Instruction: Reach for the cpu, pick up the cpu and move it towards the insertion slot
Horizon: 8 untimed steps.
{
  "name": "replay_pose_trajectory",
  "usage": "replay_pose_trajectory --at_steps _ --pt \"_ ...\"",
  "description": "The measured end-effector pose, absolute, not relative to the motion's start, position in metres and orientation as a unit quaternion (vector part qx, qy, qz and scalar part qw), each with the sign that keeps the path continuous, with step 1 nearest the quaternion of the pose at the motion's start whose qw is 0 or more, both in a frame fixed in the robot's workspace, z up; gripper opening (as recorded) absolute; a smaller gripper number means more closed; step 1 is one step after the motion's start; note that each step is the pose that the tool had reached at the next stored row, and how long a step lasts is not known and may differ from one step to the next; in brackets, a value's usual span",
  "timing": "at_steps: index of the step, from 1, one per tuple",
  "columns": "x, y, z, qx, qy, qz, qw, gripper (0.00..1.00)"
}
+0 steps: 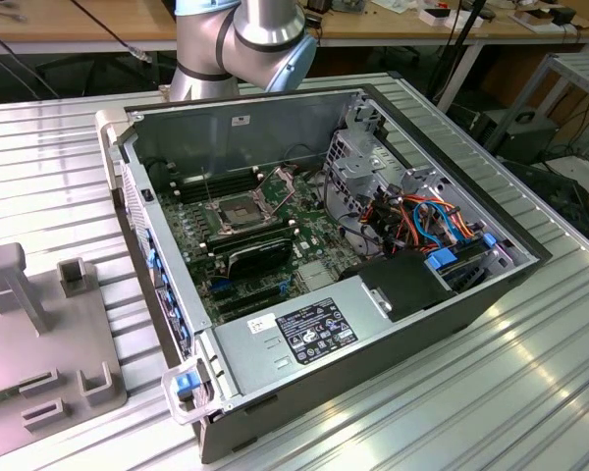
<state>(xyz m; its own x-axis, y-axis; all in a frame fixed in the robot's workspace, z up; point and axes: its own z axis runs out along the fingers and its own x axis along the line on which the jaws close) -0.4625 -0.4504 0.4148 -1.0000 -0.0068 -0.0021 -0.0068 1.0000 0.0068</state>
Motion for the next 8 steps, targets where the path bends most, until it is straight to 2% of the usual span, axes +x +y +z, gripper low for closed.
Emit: replay_pose_trajectory --at_steps 8 --pt "-0.462 -0.45 0.433 -0.003 1.0 0.003 0.001 0.55"
